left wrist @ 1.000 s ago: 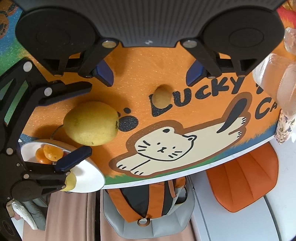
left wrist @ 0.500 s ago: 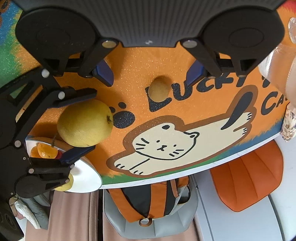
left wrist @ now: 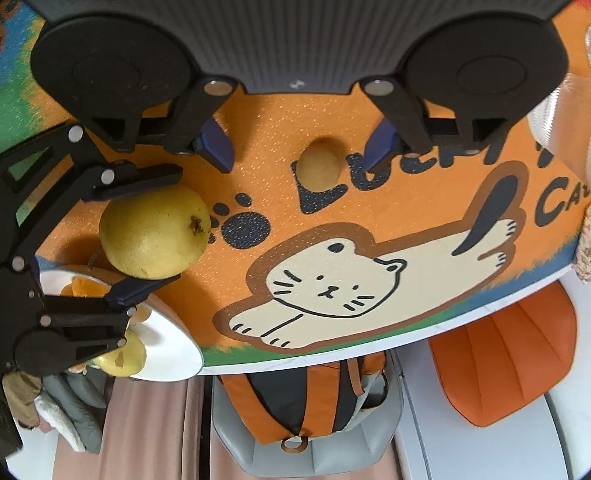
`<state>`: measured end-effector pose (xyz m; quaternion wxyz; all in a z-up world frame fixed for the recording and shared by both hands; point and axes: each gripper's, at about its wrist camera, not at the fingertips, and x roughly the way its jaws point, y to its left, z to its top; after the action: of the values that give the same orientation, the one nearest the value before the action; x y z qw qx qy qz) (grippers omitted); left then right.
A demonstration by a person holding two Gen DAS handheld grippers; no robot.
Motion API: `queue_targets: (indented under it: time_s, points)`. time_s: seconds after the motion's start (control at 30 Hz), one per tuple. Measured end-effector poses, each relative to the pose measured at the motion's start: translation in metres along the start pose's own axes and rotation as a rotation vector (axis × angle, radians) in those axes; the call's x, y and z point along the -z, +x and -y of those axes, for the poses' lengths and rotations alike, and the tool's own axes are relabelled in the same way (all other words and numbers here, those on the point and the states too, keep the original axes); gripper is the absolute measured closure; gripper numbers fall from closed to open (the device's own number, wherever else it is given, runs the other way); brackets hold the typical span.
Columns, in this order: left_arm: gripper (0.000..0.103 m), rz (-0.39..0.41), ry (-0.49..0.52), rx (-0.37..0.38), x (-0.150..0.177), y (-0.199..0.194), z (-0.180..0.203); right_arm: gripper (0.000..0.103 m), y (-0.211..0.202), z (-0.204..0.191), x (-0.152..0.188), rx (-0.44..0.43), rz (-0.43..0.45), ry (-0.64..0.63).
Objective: Organize fruits
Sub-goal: 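Close the left gripper on the small brown fruit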
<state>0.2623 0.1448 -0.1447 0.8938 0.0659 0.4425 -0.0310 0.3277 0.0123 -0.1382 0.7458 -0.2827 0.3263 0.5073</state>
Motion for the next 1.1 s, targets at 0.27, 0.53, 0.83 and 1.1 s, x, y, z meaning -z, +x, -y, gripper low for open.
queue_targets:
  time_s: [0.27,0.53,0.83,1.1]
  points:
    - [0.079,0.005,-0.007,0.001,-0.006,0.002,0.001,0.037,-0.003,0.002,0.001,-0.002,0.018,0.011]
    - [0.079,-0.003,-0.004,-0.004,-0.007,-0.003,0.007,0.038,-0.015,0.003,-0.009,-0.024,0.062,0.018]
    - [0.079,0.023,0.019,0.009,-0.018,-0.030,0.021,0.038,-0.048,0.009,-0.017,-0.028,0.114,0.016]
    - [0.079,0.052,0.044,0.034,-0.037,-0.047,0.049,0.038,-0.072,0.035,-0.013,-0.001,0.128,0.059]
